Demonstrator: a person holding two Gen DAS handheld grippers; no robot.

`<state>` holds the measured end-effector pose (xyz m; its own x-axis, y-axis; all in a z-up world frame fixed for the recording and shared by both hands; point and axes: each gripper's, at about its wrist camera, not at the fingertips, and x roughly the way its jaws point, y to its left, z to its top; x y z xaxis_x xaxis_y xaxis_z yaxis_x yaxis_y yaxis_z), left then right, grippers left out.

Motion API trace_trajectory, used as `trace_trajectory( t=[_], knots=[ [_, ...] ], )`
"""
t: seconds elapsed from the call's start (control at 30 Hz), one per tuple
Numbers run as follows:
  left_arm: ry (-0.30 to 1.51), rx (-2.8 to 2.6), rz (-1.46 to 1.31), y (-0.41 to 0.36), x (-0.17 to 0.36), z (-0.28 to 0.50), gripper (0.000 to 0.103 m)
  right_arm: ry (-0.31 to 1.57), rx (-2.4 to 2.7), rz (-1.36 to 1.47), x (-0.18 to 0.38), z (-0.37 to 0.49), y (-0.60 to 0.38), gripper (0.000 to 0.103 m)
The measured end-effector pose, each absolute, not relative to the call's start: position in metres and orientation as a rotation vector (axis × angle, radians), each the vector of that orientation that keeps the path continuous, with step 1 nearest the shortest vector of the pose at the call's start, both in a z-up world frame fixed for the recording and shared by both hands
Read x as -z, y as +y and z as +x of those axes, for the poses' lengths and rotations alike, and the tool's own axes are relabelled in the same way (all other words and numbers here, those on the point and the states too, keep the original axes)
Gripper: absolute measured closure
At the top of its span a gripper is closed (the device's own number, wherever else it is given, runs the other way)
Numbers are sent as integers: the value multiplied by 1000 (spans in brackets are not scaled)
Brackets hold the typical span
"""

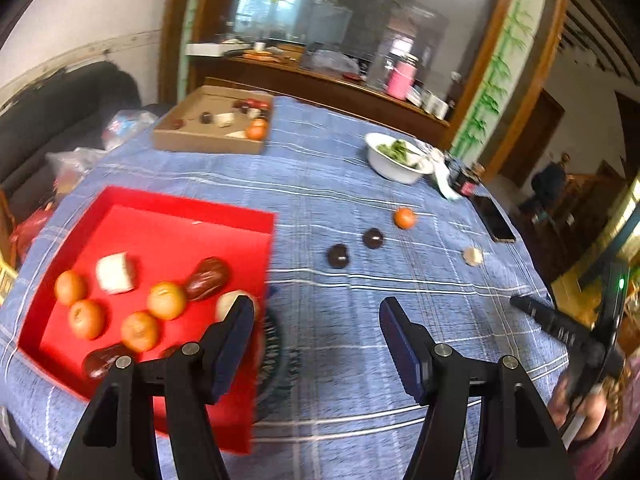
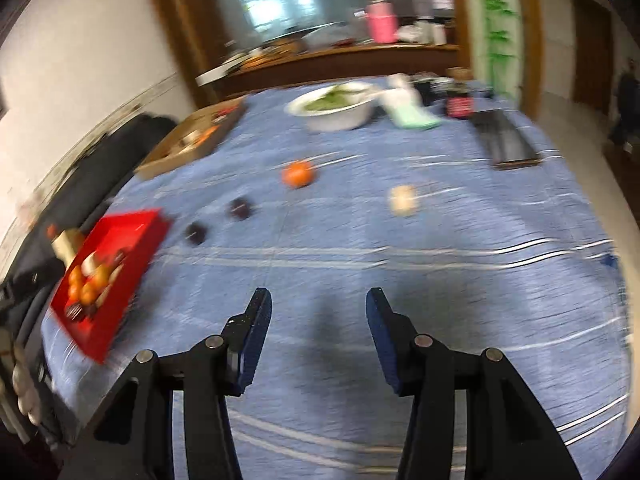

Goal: Organize fruits
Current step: 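Move both open tools back over the remaining fruits, then grasp a dark date with the left tool while the right tool grasps a square yam piece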

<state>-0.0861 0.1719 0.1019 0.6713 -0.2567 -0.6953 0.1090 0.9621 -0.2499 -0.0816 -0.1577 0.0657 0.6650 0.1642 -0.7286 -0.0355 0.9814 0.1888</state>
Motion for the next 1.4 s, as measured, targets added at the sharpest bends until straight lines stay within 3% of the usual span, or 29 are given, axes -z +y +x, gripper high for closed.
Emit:
trace_trajectory(
  t=[0.2,0.57,0.83,0.9,0.97,1.0,1.4],
  knots=[
    [795,267,-148,135,-105,-56,35,789,-6,180,-74,-44,-201,55],
    [900,310,-57,81,-64,46,36,884,35,208,-33,40,-199,55],
    [976,296,63,45,-24,83,48,916,28,186,-15,52,-201,62],
    [1001,289,95,39,-16,86,67,923,23,186,-13,53,-201,68],
    [977,268,148,34,-14,83,76,922,25,176,-12,54,-200,77],
    [972,272,148,33,-15,82,77,925,23,171,-12,54,-199,85],
    [847,284,-139,104,-78,25,77,877,-127,394,-24,40,-218,86]
  ],
)
